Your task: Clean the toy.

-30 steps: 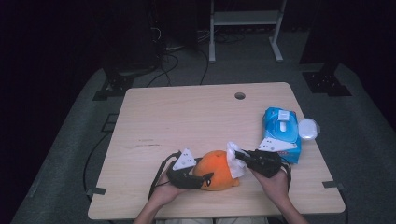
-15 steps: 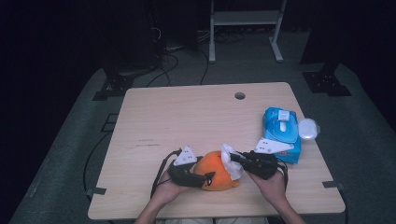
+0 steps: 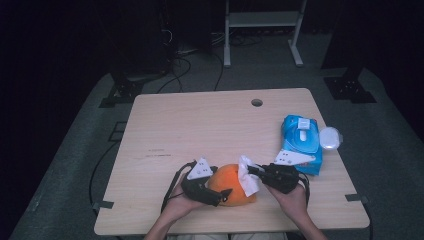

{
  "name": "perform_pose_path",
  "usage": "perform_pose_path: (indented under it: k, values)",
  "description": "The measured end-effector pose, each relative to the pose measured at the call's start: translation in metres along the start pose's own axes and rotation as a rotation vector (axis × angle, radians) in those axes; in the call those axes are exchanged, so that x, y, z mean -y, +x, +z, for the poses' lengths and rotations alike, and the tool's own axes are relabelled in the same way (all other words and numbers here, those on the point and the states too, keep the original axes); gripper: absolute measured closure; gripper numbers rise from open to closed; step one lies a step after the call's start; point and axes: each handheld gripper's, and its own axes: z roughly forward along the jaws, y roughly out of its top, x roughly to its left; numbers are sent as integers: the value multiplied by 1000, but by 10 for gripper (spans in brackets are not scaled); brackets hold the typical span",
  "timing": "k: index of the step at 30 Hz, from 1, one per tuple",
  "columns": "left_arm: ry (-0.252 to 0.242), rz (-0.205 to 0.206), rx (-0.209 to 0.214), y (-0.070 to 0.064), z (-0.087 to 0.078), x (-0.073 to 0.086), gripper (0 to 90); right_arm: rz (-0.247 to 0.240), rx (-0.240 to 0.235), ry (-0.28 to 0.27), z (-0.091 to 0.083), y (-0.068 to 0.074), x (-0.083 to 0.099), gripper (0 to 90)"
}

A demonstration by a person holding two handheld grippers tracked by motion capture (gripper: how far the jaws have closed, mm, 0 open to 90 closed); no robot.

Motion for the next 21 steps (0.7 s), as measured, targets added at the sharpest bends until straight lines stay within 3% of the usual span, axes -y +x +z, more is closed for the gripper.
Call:
perform_pose_path:
  k: [2,5,7,9,15,18,21]
  values:
    - [-3,0,4,0,1,1,164,-10,-26,-7,0,4,-2,847]
    - [-38,53,-51,-5,-2,-1,323,-24,-21,-14,0,7,-4,847]
    - [-72,105,-125,-11,-3,-3,358,-14,-17,-31,-2,4,-6,847]
    - [-81,140,-156,-14,-2,-4,361,-1,-8,-36,-3,0,-6,847]
    - [-55,147,-116,-12,-3,0,349,58,22,-6,-1,-15,4,847]
    - [-46,163,-113,-13,-3,1,343,52,18,-6,-1,-9,1,847]
    - [-47,171,-111,-15,-3,2,328,-2,-9,-16,1,5,-4,846]
